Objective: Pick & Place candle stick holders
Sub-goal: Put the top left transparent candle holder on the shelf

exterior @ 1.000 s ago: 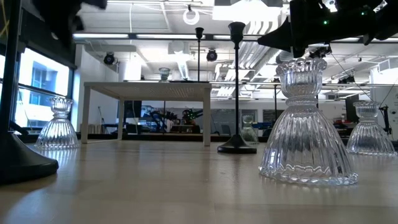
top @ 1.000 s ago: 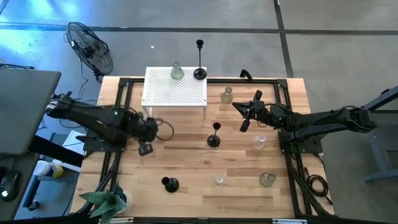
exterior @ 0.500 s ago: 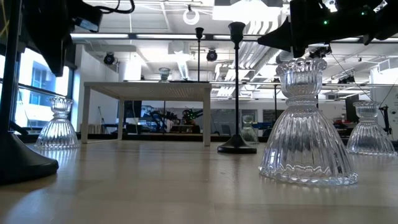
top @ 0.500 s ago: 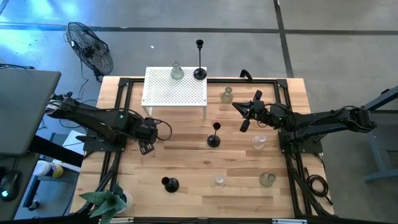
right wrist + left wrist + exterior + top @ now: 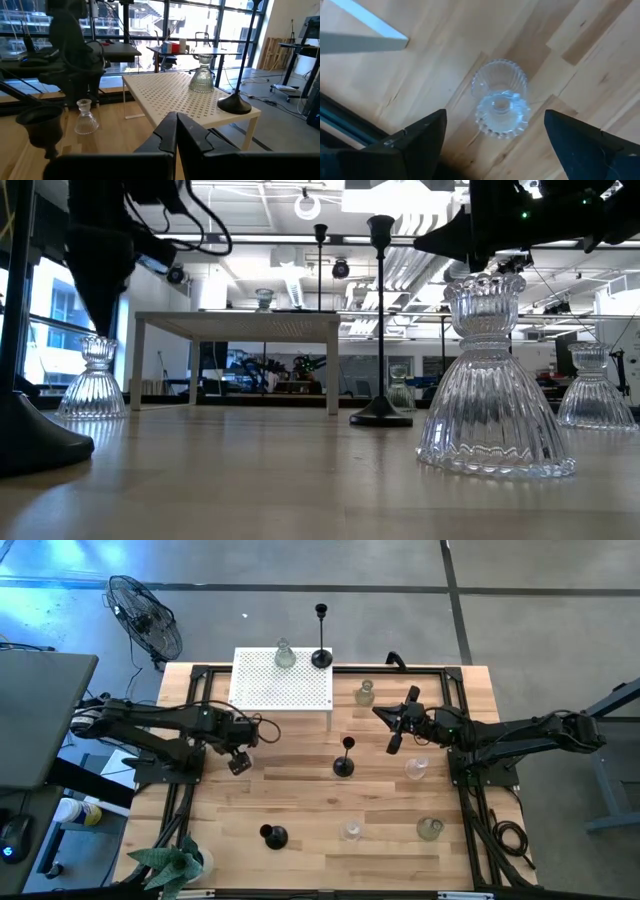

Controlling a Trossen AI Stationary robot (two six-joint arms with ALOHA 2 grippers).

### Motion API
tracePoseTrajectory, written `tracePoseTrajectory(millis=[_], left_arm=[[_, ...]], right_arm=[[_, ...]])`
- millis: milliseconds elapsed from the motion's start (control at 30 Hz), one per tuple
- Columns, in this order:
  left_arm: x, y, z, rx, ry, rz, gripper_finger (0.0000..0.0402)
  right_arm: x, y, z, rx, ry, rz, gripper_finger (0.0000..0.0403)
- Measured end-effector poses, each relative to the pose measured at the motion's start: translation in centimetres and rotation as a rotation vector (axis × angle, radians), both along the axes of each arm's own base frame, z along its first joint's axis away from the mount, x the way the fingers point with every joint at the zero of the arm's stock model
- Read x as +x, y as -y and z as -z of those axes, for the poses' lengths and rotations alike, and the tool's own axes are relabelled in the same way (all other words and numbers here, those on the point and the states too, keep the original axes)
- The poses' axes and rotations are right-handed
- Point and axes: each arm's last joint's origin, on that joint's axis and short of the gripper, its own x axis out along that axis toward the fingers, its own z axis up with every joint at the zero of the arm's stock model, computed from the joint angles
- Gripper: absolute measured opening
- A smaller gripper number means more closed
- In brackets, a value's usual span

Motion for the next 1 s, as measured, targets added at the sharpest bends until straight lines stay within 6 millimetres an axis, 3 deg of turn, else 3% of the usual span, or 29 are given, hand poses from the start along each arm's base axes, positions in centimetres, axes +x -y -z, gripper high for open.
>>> tracePoseTrajectory(millis=[333, 767, 900, 1000], left_arm=[[0.0, 0.0, 2.7, -0.018, 0.016, 0.05, 0.0326], [0.1, 0.0, 3.1, -0.019, 0.027, 0.094, 0.0179], [0.0, 0.1, 2.8, -0.056, 0.022, 0.108, 0.0166], [0.4, 0.5, 1.5, -0.107, 0.041, 0.143, 0.0166]], right_arm=[[0.0, 0.0, 0.0, 0.0, 0.0, 0.0, 0.0001], [0.0, 0.0, 0.0, 0.0, 0.0, 0.001, 0.0001], [0.0, 0.0, 0.0, 0.0, 0.0, 0.001, 0.0002], [0.0, 0.0, 0.0, 0.0, 0.0, 0.001, 0.0001]])
